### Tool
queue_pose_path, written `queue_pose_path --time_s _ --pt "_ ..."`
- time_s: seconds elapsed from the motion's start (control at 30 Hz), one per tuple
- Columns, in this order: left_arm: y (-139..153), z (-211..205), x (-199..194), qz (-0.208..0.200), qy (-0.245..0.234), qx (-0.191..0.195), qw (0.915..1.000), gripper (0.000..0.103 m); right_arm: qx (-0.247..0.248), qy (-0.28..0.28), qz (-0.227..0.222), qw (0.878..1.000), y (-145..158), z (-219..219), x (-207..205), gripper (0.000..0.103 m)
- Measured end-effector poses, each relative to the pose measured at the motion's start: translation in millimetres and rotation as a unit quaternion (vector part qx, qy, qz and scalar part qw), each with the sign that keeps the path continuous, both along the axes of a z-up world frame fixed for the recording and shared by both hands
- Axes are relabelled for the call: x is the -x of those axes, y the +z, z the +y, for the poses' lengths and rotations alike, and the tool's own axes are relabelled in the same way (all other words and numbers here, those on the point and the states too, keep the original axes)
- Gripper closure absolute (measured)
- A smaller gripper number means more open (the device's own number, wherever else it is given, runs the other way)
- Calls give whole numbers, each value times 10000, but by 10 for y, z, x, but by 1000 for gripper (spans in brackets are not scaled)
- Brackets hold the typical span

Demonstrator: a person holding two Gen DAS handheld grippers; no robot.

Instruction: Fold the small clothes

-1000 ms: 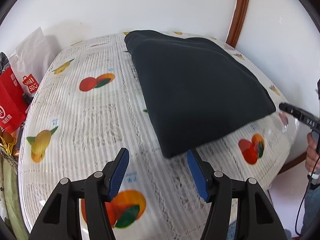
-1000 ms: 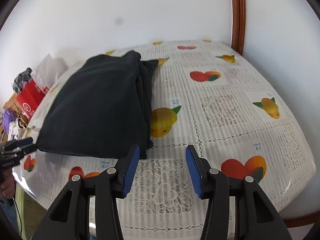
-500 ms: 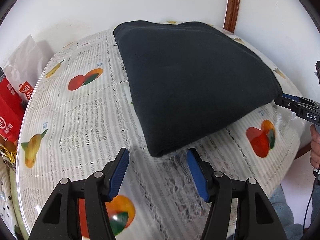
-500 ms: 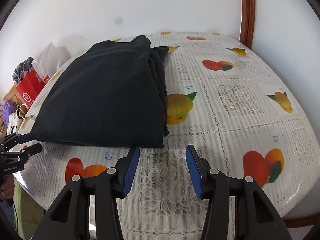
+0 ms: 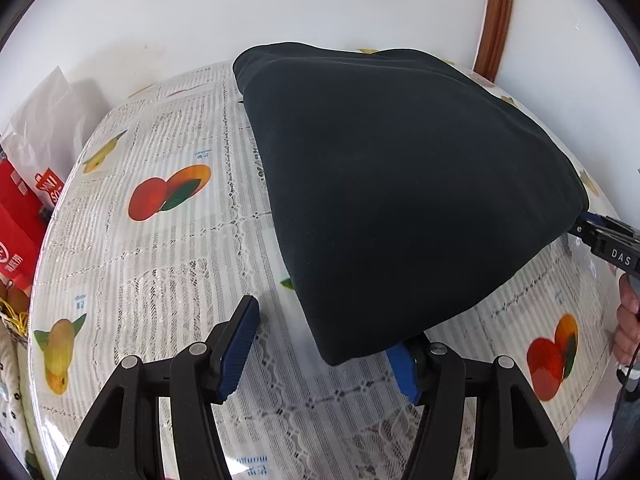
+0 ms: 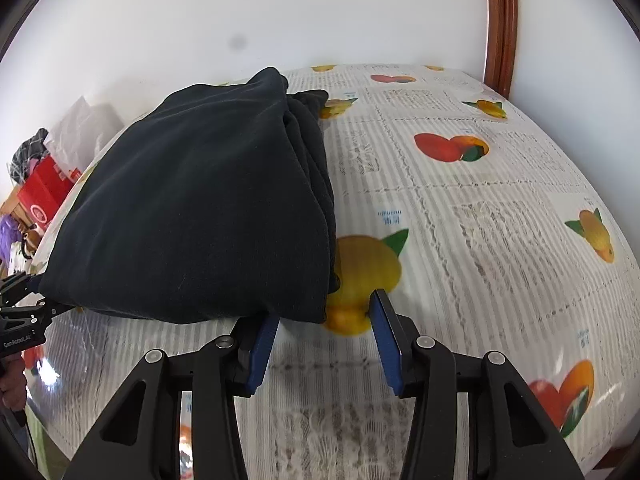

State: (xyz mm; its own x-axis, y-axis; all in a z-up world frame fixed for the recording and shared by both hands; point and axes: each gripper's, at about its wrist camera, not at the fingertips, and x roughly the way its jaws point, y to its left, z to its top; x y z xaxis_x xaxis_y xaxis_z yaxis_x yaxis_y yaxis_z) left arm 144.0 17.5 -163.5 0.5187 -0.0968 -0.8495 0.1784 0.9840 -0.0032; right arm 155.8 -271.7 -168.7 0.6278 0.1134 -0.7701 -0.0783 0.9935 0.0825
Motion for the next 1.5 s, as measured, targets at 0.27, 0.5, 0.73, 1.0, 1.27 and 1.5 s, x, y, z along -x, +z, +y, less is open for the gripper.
queue_pose_path --time_s 0.27,0.5,0.73,1.0,1.27,1.5 --pt "80 147 212 -23 -190 365 9992 44 -318 465 -282 9980 280 -171 230 57" --pt "261 274 372 -366 -187 753 9963 44 -806 660 -797 9914 584 -21 19 57" --pt "316 243 186 -368 -10 665 9971 44 -772 237 -335 9962 390 184 -774 99" --pt "256 233 133 -259 -26 783 9966 44 -1189 -450 -264 9915 249 -288 -747 103" --pt "212 163 187 -162 -130 598 9980 44 -272 -56 -44 9996 312 -283 -163 85" --pt "-7 65 194 -113 -185 -6 9998 44 167 349 124 9992 -2 -83 141 80"
